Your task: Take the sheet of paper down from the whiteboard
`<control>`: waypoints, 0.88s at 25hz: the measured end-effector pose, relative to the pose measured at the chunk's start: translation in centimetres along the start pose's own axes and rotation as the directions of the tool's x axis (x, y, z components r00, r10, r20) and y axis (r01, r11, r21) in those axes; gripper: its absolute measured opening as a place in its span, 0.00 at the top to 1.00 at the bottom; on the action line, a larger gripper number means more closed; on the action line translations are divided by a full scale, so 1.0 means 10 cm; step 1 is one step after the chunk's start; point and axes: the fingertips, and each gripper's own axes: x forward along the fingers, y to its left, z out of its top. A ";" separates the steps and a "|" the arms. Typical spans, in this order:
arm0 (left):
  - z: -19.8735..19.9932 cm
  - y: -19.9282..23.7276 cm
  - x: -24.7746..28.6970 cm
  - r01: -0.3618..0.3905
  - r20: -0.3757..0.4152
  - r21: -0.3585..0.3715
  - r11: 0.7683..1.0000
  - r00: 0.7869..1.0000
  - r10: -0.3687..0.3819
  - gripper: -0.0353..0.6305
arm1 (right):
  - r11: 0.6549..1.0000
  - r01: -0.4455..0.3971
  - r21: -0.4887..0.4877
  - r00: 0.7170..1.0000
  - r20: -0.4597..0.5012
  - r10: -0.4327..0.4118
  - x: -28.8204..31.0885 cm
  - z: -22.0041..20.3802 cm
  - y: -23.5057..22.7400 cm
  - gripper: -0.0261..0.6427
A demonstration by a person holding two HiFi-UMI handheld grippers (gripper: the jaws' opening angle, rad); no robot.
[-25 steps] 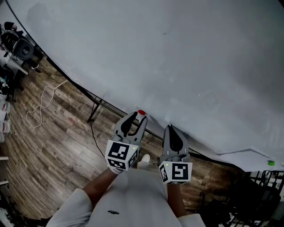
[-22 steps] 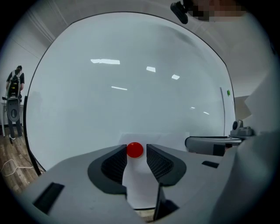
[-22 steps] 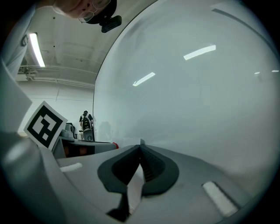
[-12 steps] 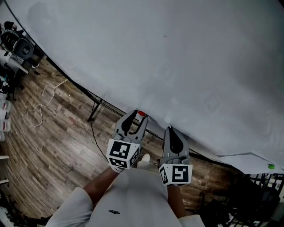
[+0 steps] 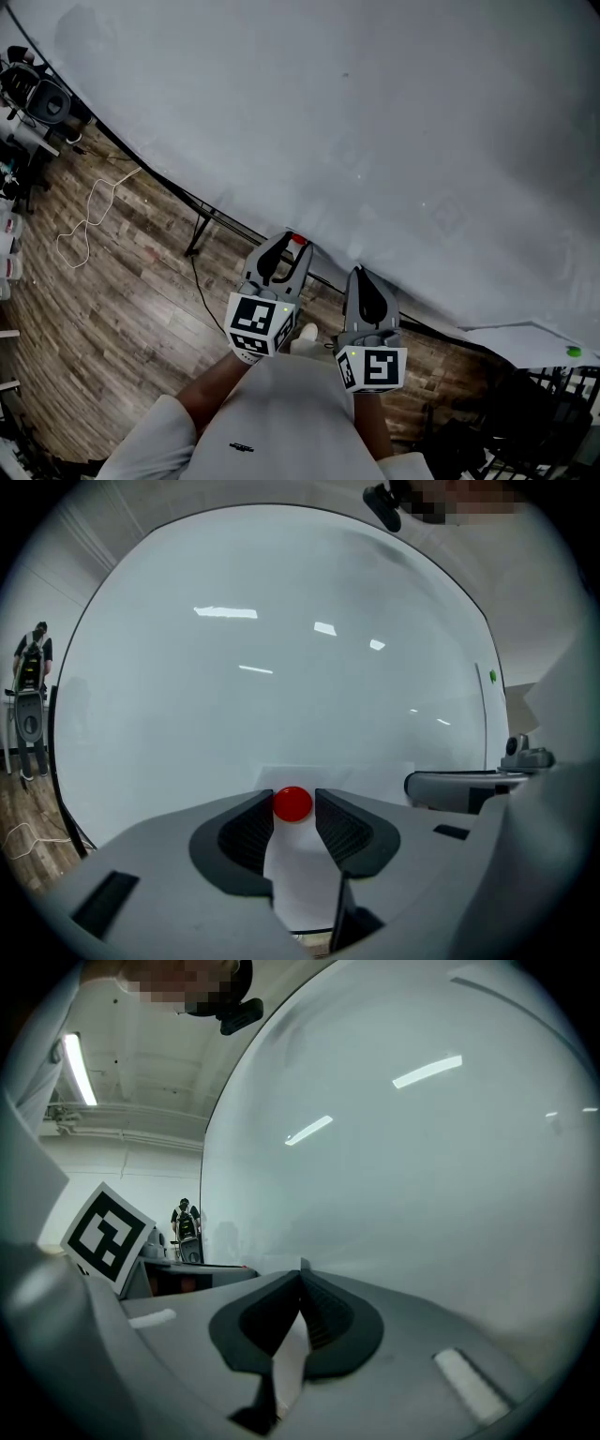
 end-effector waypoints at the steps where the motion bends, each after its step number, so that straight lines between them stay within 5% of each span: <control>1: 0.00 0.00 0.00 0.002 -0.002 0.001 1.000 1.000 -0.002 0.74 | 1.000 0.001 0.000 1.000 -0.001 -0.001 0.00 0.00 0.00 0.94; 22: 0.01 -0.03 -0.04 0.031 -0.013 0.009 0.999 0.999 -0.031 0.76 | 1.000 0.027 -0.010 1.000 0.006 -0.027 -0.03 0.02 0.01 0.94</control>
